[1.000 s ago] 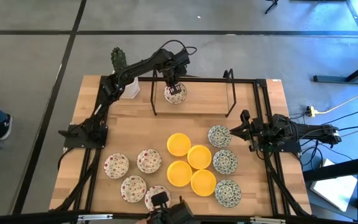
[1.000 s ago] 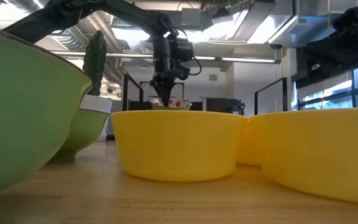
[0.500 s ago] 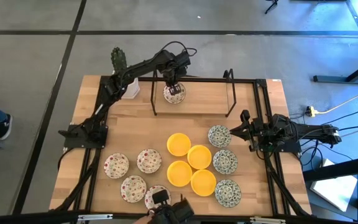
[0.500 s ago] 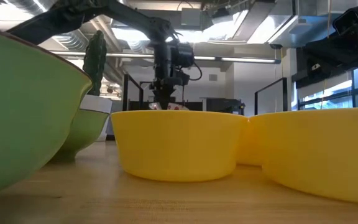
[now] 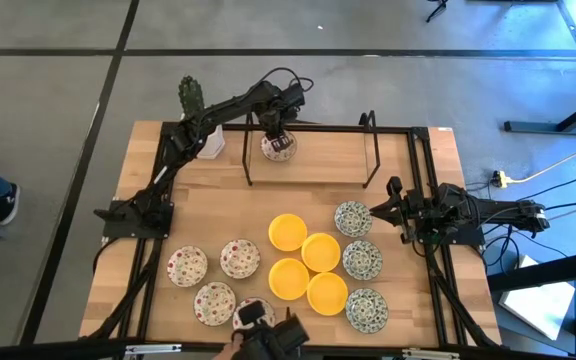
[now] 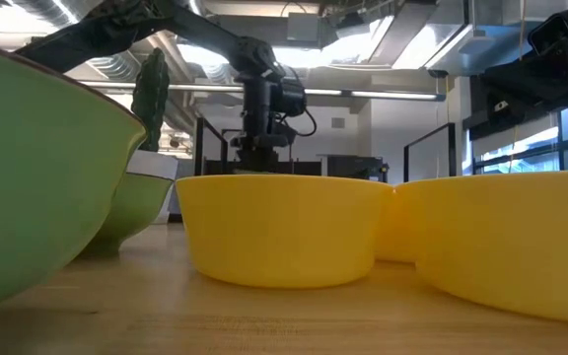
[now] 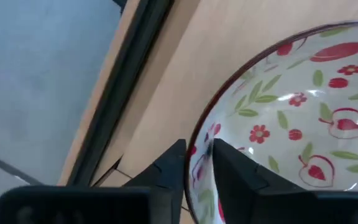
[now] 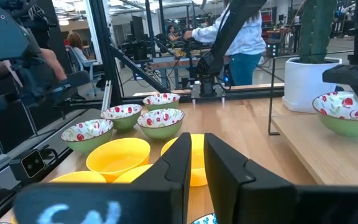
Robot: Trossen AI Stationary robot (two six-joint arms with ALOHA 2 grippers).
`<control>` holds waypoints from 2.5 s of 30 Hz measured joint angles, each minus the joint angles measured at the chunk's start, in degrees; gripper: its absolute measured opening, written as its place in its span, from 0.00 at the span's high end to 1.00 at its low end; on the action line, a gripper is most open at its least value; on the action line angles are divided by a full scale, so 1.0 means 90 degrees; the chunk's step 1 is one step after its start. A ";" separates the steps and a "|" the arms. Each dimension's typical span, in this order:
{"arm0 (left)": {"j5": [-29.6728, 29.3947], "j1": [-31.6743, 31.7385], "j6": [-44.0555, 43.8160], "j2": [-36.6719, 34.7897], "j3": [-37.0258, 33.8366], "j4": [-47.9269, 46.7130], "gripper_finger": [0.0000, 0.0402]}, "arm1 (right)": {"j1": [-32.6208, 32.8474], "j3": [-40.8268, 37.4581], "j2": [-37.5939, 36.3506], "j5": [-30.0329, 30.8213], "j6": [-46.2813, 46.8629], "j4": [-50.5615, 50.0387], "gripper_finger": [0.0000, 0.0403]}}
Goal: Pick & Place Mini bowls
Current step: Put the top green bowl on the shelf, then put the top blue bowl on the shelf
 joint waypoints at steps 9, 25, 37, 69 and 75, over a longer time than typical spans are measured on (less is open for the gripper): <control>-0.1213 -0.0138 -0.0002 -0.0002 0.0002 -0.0024 0.65 | 0.0000 0.0000 0.0000 0.0000 0.0000 0.0000 0.89; -0.1352 -0.0910 0.0150 -0.1280 0.0015 -0.0678 0.52 | 0.0000 -0.0002 0.0000 0.0001 0.0000 0.0000 0.89; -0.0936 -0.1815 -0.0326 -0.1732 0.0019 -0.0834 0.68 | 0.0000 0.0000 0.0000 0.0000 0.0061 0.0000 0.89; -0.0179 -0.1537 0.0572 -0.0024 0.0017 -0.0857 1.00 | 0.0000 0.0000 -0.0001 0.0000 0.0000 -0.0002 0.89; -0.0181 -0.1432 0.0503 -0.0024 0.0017 -0.0857 1.00 | 0.0000 0.0000 -0.0002 0.0000 0.0000 -0.0002 0.89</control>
